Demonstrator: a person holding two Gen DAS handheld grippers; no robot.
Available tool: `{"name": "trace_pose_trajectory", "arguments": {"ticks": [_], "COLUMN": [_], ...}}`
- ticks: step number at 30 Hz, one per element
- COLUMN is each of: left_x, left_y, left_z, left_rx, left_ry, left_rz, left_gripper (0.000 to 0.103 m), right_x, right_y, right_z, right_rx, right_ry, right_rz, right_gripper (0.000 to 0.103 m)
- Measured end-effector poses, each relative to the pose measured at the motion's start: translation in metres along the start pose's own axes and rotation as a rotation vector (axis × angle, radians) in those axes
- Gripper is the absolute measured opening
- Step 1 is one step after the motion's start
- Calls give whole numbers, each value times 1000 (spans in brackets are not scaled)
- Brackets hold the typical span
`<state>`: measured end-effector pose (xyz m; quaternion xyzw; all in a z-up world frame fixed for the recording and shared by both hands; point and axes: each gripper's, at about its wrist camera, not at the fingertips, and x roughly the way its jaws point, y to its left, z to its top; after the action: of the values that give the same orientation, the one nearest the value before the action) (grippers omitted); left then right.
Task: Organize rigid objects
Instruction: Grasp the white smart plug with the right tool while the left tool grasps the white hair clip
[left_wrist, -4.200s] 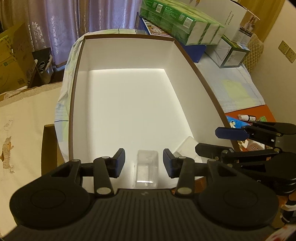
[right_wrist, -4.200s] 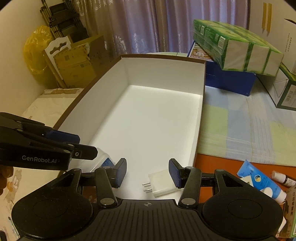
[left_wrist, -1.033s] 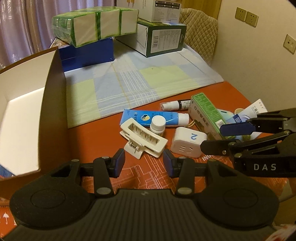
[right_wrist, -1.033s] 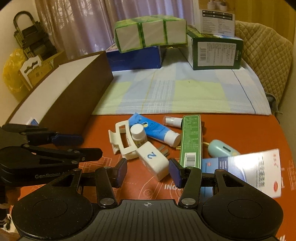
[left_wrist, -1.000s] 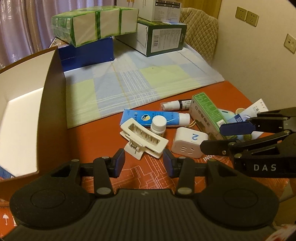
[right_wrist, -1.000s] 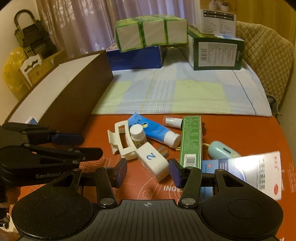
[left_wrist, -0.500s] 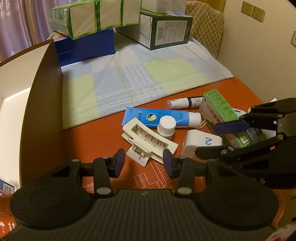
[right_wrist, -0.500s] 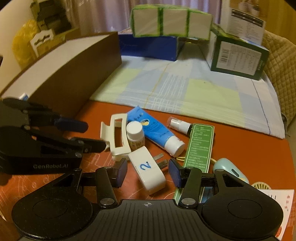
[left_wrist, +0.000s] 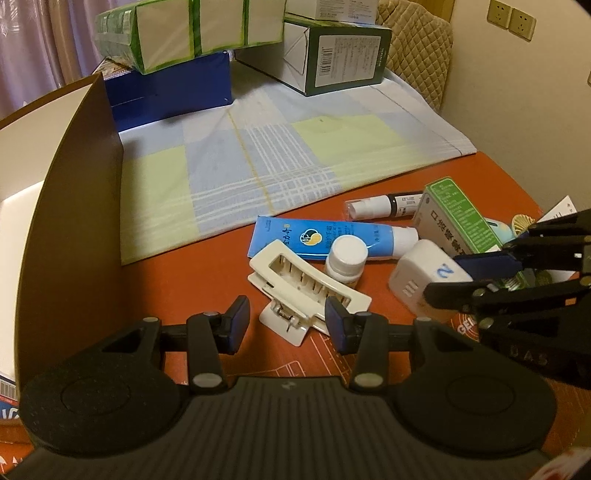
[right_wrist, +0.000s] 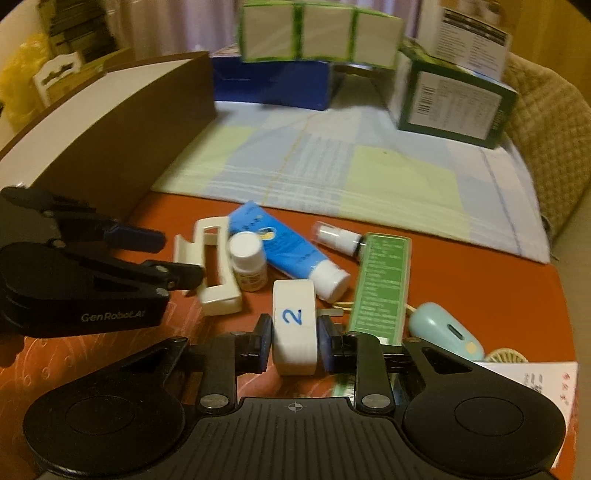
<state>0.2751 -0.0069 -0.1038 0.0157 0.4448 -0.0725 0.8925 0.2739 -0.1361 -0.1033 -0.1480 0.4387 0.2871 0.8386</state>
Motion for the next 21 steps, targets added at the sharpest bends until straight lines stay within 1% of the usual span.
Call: {"name": "trace_pose_trajectory", "arguments": {"ticks": [2, 3, 4, 5, 7, 8, 10, 13, 17, 21], "left_x": [1, 2, 3, 3, 3, 2, 0, -5, -14, -24], "left_y": [1, 2, 4, 6, 10, 11, 12, 13, 15, 19], "left_z": [2, 2, 3, 3, 4, 4, 2, 0, -8, -16], "left_rx": [-12, -21, -32, -44, -71, -81, -95, -99, -98, -120], "left_ry": [-2, -3, -4, -3, 4, 5, 6, 8, 16, 30], "left_rz": [-2, -2, -12, -28, -39, -43, -37, -21, -1, 26], "left_gripper": [38, 32, 22, 21, 14, 13, 5, 2, 1, 1], "right_x": [0, 0, 0, 0, 0, 0, -1, -1, -3, -6], "right_y": [-1, -1, -1, 0, 0, 0, 1, 2, 2, 3], "right_z": [1, 1, 1, 1, 1, 1, 0, 0, -1, -5], "right_rx": [21, 25, 26, 27, 32, 34, 37, 38, 37, 36], "right_ry": [-2, -1, -2, -2, -3, -3, -3, -3, 0, 6], "right_rz": [-18, -19, -21, -22, -24, -23, -24, -24, -19, -6], "right_gripper": [23, 23, 23, 23, 23, 23, 23, 23, 23, 23]}}
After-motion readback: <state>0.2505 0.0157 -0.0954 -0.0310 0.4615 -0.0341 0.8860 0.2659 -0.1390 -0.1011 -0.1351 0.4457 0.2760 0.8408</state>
